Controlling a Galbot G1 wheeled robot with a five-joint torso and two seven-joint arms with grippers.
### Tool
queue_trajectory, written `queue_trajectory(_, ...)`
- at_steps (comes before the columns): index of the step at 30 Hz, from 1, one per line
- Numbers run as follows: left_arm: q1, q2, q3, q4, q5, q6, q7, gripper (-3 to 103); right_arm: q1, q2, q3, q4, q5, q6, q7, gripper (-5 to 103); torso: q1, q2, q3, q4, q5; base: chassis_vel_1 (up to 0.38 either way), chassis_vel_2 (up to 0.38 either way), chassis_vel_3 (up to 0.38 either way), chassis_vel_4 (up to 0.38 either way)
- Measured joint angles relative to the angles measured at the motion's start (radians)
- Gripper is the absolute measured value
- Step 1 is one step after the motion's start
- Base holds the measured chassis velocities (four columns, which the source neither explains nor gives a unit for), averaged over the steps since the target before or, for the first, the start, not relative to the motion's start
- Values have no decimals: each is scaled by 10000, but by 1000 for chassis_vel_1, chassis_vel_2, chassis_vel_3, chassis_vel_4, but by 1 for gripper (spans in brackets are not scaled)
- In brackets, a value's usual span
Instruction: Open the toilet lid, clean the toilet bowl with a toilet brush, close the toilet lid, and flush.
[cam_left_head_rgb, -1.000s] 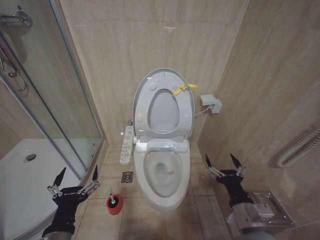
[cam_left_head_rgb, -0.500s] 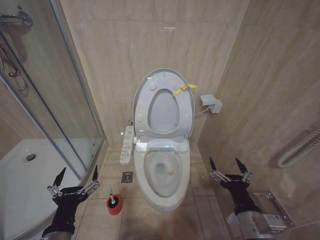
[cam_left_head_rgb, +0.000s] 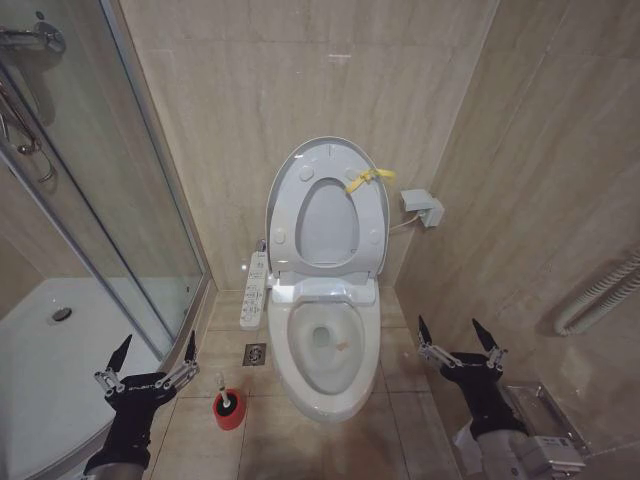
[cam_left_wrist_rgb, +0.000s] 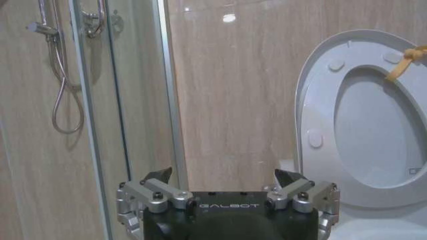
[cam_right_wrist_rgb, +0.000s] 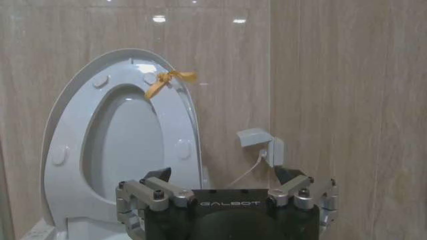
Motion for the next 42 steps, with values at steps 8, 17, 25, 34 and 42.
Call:
queue_trajectory(8, 0, 0, 0, 0, 0, 0, 0, 100, -15, 29, -96, 44, 3, 10, 46, 100, 0, 0, 0, 1, 1, 0, 0, 0, 0)
queue_trajectory(17, 0, 0, 0, 0, 0, 0, 0, 100, -73, 112, -220, 123, -107, 12, 45, 100, 0, 0, 0, 0, 1, 0, 0, 0, 0)
queue_trajectory(25, 0, 0, 0, 0, 0, 0, 0, 100, -73, 111, -223, 126, -117, 11, 45, 100, 0, 0, 0, 0, 1, 0, 0, 0, 0)
queue_trajectory(34, 0, 0, 0, 0, 0, 0, 0, 100, -69, 110, -221, 125, -120, 11, 46, 100, 0, 0, 0, 0, 1, 0, 0, 0, 0)
queue_trajectory(42, 0, 0, 0, 0, 0, 0, 0, 100, -65, 109, -219, 121, -120, 12, 45, 100, 0, 0, 0, 0, 1, 0, 0, 0, 0)
